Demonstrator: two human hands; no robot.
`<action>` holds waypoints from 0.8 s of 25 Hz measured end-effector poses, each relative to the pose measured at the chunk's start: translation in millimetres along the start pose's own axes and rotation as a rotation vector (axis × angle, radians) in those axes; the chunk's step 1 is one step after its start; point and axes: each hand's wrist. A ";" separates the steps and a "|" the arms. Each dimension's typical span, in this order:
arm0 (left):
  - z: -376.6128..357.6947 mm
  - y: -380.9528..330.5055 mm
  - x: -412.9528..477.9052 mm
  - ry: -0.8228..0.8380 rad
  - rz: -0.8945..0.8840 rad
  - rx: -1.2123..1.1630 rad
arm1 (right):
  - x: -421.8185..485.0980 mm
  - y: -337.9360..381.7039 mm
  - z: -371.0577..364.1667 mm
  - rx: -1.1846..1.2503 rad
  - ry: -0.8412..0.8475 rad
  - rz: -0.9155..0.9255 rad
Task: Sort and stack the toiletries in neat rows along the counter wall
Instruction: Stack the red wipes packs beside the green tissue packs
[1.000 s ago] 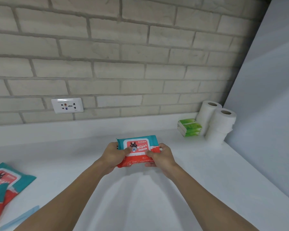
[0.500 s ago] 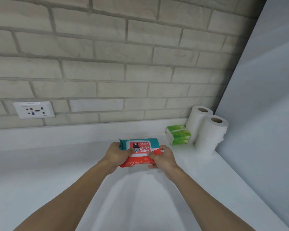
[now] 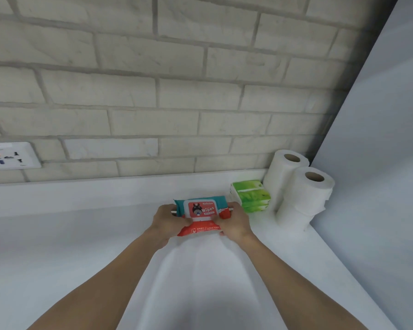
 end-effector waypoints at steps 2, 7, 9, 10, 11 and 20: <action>-8.6 6.9 14.0 -0.035 0.023 0.027 | 12.6 -7.7 0.2 -0.109 0.001 0.029; -27.3 13.2 35.8 -0.120 0.003 0.086 | 34.5 -25.8 -7.2 -0.316 -0.035 0.108; -31.9 12.8 41.9 -0.158 0.002 0.111 | 40.8 -29.7 -11.7 -0.502 -0.105 0.140; -33.5 13.5 43.4 -0.179 0.001 0.122 | 40.9 -30.3 -13.9 -0.614 -0.146 0.173; -34.8 13.9 44.2 -0.199 -0.001 0.125 | 40.0 -30.1 -16.0 -0.717 -0.195 0.227; -48.5 11.7 49.4 -0.278 -0.080 0.203 | 41.4 -49.3 -38.7 -0.622 -0.126 0.457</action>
Point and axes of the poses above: each hand's wrist, its own x-axis towards the middle knuckle, its own z-axis out of the back of the hand, y = z × x, and after that the axes turned 2 degrees about z, right-handed
